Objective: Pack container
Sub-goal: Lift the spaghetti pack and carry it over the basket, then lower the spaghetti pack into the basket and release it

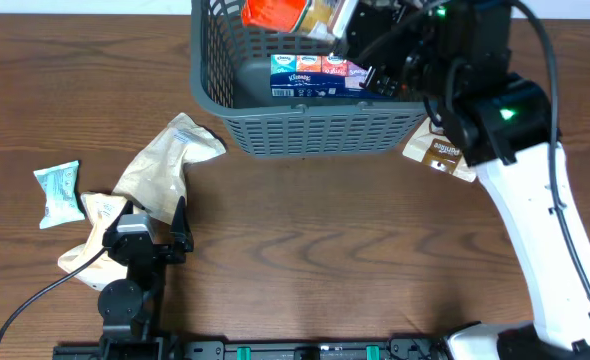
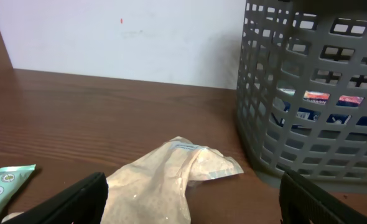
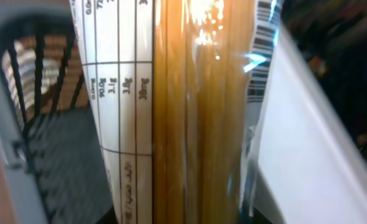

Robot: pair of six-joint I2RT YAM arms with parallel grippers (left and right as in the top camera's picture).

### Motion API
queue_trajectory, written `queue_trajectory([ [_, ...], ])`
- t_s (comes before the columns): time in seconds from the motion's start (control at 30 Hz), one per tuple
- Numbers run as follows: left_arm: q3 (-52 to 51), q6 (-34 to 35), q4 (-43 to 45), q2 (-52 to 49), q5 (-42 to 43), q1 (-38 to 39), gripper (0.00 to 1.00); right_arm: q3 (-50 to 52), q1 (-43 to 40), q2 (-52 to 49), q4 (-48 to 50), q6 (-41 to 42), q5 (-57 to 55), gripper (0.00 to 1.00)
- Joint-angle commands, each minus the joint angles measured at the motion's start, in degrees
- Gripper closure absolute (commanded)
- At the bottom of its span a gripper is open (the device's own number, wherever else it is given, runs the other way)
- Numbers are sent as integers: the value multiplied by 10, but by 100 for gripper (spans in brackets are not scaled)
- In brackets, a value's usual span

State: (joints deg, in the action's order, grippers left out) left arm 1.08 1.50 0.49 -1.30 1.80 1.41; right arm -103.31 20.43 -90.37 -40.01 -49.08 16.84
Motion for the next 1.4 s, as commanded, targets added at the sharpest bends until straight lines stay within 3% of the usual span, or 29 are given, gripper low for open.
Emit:
queue_trajectory([
  [0.0, -8, 1, 5, -1, 8, 3, 19, -14, -7, -17, 14, -20, -41, 98],
  [0.43, -8, 1, 5, -1, 8, 3, 19, -14, -37, -95, -5, -20, -50, 96],
  [0.83, -8, 1, 5, -1, 8, 3, 19, -14, -56, -184, -113, -63, 27, 89],
  [1.27, -8, 1, 4, -1, 8, 3, 19, -14, -58, -194, -128, -63, 29, 89],
  [1.33, -8, 1, 4, -1, 8, 3, 19, -14, -59, -194, -122, -62, 29, 81],
  [1.37, -8, 1, 4, -1, 8, 3, 19, -14, -59, -194, -118, -61, 27, 60],
])
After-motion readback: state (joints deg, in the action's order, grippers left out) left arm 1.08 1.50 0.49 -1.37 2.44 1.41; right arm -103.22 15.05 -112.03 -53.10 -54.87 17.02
